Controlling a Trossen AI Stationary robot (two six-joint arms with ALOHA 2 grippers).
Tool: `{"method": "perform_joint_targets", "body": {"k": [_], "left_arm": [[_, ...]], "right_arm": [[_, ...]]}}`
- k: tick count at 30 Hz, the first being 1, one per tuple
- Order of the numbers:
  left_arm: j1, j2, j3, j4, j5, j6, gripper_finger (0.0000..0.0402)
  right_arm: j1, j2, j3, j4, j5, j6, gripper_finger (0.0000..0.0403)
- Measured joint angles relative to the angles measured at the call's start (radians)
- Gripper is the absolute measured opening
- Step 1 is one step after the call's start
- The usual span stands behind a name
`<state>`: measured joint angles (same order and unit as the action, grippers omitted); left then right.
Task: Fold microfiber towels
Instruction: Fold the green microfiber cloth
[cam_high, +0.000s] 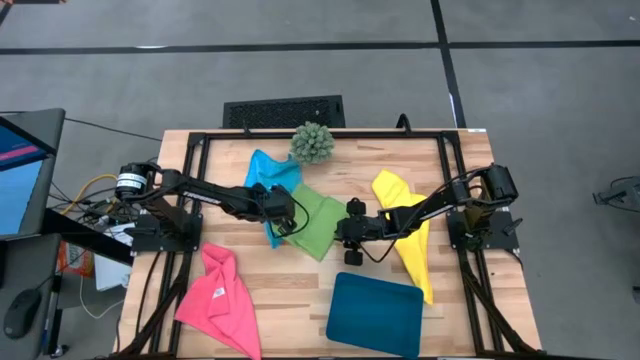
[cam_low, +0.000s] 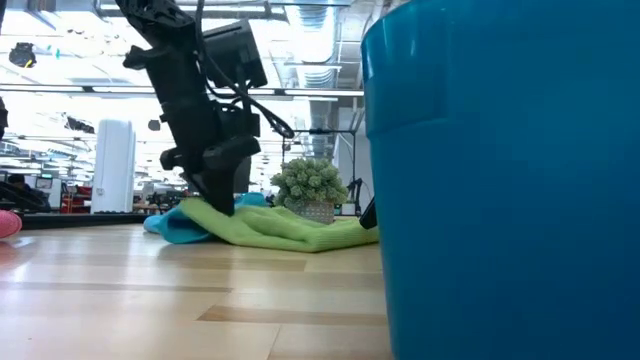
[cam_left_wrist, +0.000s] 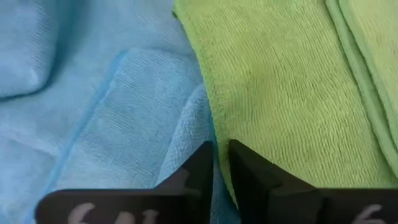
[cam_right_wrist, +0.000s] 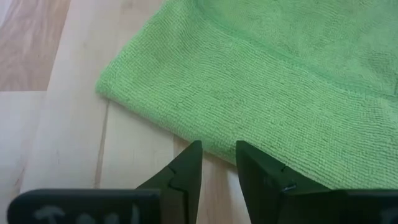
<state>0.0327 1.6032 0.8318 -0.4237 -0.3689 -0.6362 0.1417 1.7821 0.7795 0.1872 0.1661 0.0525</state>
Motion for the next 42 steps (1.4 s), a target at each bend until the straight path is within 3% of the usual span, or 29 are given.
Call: {"method": "perform_joint_targets", "body": {"k": [10,18,37,42], "left_arm": [[-0.007,0.000,-0.017,0.084,0.040,0.041,0.0064],[-0.007,0.000,-0.012,0.065,0.024,0.055,0.0064],[-0.007,-0.001,-0.011,-0.051,0.078,0.171,0.0065],[-0.007,-0.001,-0.011,-0.054,0.103,0.196,0.0098]], "right_arm": [[-0.013,0.038,0.004,0.173,-0.007,-0.050,0.0122],[-0.029,0.156,0.008,0.168,-0.016,0.038,0.0122],[0.002,0.140,0.007,0.108,-0.024,0.087,0.0122],[0.002,0.140,0.007,0.110,-0.024,0.087,0.0122]]}}
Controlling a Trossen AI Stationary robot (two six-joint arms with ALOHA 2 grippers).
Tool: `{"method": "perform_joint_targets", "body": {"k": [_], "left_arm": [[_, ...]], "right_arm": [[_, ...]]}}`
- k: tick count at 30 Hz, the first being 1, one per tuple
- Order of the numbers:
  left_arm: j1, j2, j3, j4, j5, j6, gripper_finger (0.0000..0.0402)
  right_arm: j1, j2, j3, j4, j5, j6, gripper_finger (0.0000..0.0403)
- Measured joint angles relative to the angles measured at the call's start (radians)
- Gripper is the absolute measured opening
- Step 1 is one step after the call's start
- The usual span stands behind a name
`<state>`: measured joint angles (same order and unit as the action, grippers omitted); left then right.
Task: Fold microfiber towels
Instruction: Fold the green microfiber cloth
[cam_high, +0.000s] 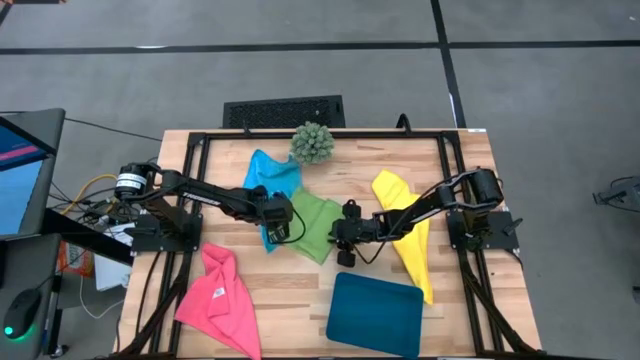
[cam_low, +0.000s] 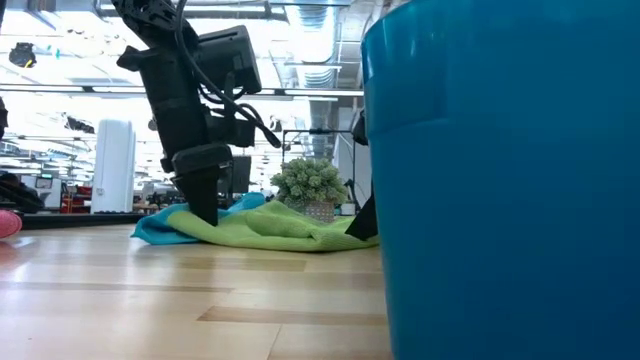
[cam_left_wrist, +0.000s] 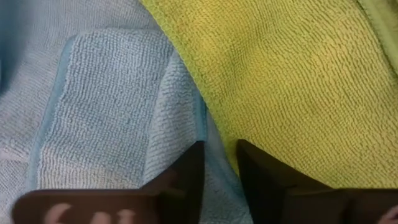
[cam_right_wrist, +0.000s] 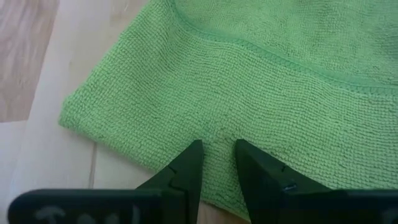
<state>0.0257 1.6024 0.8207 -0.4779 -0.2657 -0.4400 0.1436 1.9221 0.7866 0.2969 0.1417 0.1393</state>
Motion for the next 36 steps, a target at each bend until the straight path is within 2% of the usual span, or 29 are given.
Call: {"method": "perform_joint_targets", "body": {"k": [5,8,13,21,25,27,33,36], "left_arm": [[0.005,0.000,0.000,0.013,0.002,0.029,0.0182],[0.013,0.000,0.000,-0.045,0.000,0.039,0.0231],[0.017,-0.001,0.002,-0.166,0.007,0.034,0.0280],[0.007,-0.002,-0.001,-0.310,-0.013,0.100,0.0291],[0.025,-0.005,-0.051,-0.392,-0.258,0.158,0.0291],[0.063,-0.009,-0.087,-0.426,-0.338,0.161,0.0291],[0.185,-0.058,-0.124,-0.379,-0.279,0.143,0.0291],[0.196,-0.097,-0.103,-0.343,-0.189,0.092,0.0291]], "right_arm": [[0.000,0.000,-0.001,0.004,-0.001,-0.003,0.0122],[0.000,0.000,-0.001,0.000,-0.001,0.000,0.0122],[0.001,0.000,-0.001,-0.001,-0.002,0.000,0.0122],[0.001,0.000,-0.001,-0.001,-0.002,0.001,0.0122],[0.001,0.000,-0.001,-0.001,-0.002,0.002,0.0122],[0.003,0.000,-0.001,-0.001,-0.002,0.008,0.0122],[0.014,-0.001,-0.001,-0.007,0.002,0.012,0.0122],[0.019,-0.001,-0.001,-0.006,0.004,0.018,0.0122]]}}
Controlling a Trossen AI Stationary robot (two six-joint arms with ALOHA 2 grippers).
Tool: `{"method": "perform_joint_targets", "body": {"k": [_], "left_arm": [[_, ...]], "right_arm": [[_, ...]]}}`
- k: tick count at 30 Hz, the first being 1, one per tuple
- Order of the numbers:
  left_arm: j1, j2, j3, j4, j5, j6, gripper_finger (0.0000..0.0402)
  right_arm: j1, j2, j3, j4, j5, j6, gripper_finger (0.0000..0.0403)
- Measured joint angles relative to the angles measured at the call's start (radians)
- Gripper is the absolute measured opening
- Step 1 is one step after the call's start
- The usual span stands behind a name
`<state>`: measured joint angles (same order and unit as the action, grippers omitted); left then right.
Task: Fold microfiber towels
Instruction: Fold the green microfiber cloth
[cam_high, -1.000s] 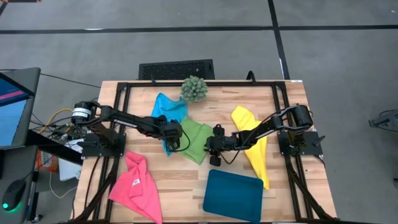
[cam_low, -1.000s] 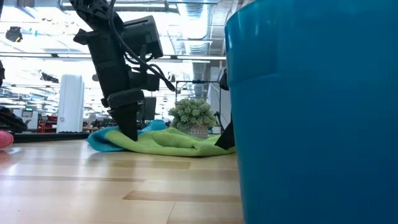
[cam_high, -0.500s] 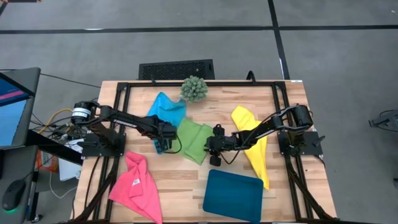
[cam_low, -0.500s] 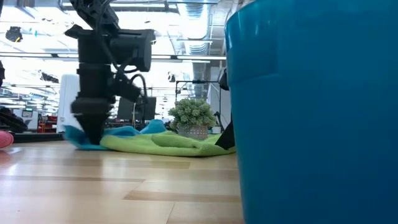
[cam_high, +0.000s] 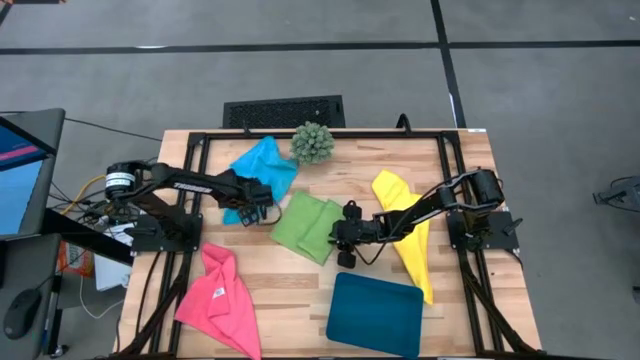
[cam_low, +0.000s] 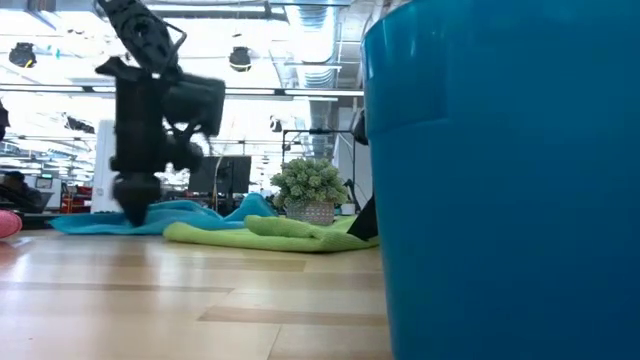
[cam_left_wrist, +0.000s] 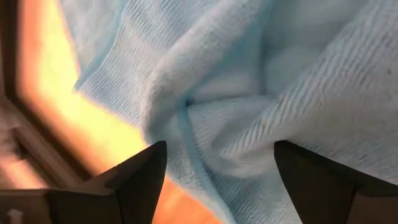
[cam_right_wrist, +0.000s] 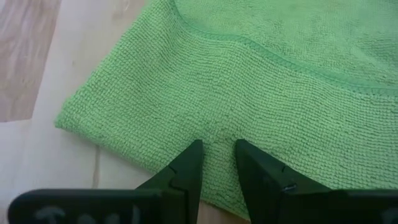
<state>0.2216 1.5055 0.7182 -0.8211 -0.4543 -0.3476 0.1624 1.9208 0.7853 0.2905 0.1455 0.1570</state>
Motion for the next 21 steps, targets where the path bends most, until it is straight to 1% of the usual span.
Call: {"method": "perform_joint_targets", "body": {"k": [3,6,9,10,11,13,15,17,21], "left_arm": [[-0.010,-0.057,0.035,0.064,0.079,-0.036,0.0291],[-0.021,-0.116,0.068,0.107,0.113,-0.073,0.0291],[-0.029,-0.177,0.075,0.159,0.150,-0.143,0.0291],[-0.030,-0.190,0.075,0.180,0.172,-0.168,0.0291],[-0.030,-0.201,0.075,0.215,0.217,-0.194,0.0291],[-0.038,-0.203,0.075,0.294,0.280,-0.231,0.0291],[-0.054,-0.194,0.056,0.383,0.315,-0.267,0.0291],[-0.072,-0.166,0.032,0.438,0.321,-0.303,0.0291],[-0.090,-0.073,0.011,0.461,0.319,-0.351,0.0291]], "right_arm": [[0.001,-0.008,-0.001,0.000,-0.007,0.000,0.0122],[0.003,-0.032,-0.006,-0.016,-0.020,-0.004,0.0122],[0.004,-0.060,-0.008,-0.049,-0.029,-0.004,0.0122],[0.006,-0.069,-0.011,-0.059,-0.029,-0.004,0.0122],[0.007,-0.070,-0.009,-0.067,-0.025,-0.004,0.0122],[0.011,-0.078,-0.008,-0.083,-0.024,-0.004,0.0122],[0.015,-0.080,-0.008,-0.088,-0.018,-0.003,0.0122],[0.016,-0.080,-0.008,-0.089,-0.014,0.000,0.0122],[0.017,-0.080,-0.008,-0.088,-0.013,0.001,0.0122]]}}
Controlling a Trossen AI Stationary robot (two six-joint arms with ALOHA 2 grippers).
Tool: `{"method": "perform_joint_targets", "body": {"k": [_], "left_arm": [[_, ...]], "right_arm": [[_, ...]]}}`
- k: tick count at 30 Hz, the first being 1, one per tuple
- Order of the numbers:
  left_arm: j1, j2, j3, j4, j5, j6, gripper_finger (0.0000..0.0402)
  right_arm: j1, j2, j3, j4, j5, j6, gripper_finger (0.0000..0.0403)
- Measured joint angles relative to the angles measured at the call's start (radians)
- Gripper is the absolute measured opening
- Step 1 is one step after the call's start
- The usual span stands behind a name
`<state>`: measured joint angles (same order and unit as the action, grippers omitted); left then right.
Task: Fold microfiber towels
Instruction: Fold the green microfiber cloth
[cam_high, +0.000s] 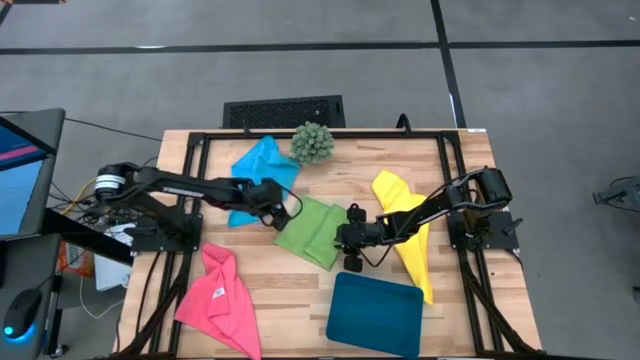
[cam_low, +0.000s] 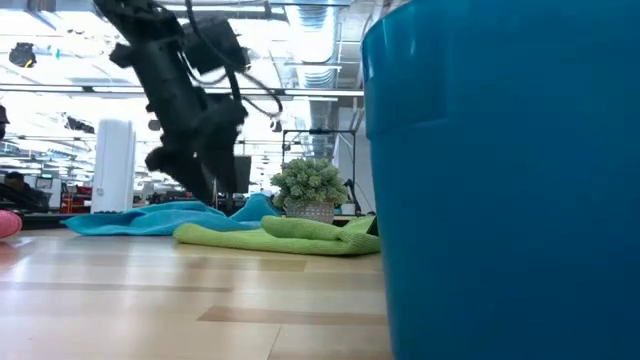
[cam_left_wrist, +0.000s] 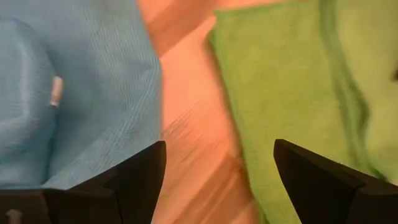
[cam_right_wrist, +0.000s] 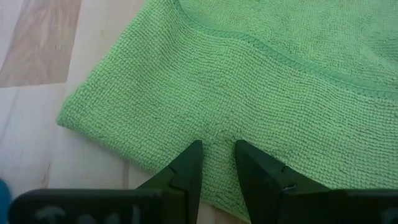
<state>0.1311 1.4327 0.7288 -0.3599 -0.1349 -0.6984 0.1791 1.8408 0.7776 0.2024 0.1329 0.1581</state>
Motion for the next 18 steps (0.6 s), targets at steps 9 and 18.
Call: {"method": "perform_joint_targets", "body": {"k": [9,18], "left_arm": [[-0.043,0.197,0.004,0.168,0.084,-0.041,0.0290],[-0.095,0.233,0.002,0.282,0.056,-0.124,0.0281]], "right_arm": [[-0.001,0.000,0.001,0.000,0.003,0.000,0.0122],[-0.001,-0.001,0.001,0.007,0.004,-0.008,0.0122]]}}
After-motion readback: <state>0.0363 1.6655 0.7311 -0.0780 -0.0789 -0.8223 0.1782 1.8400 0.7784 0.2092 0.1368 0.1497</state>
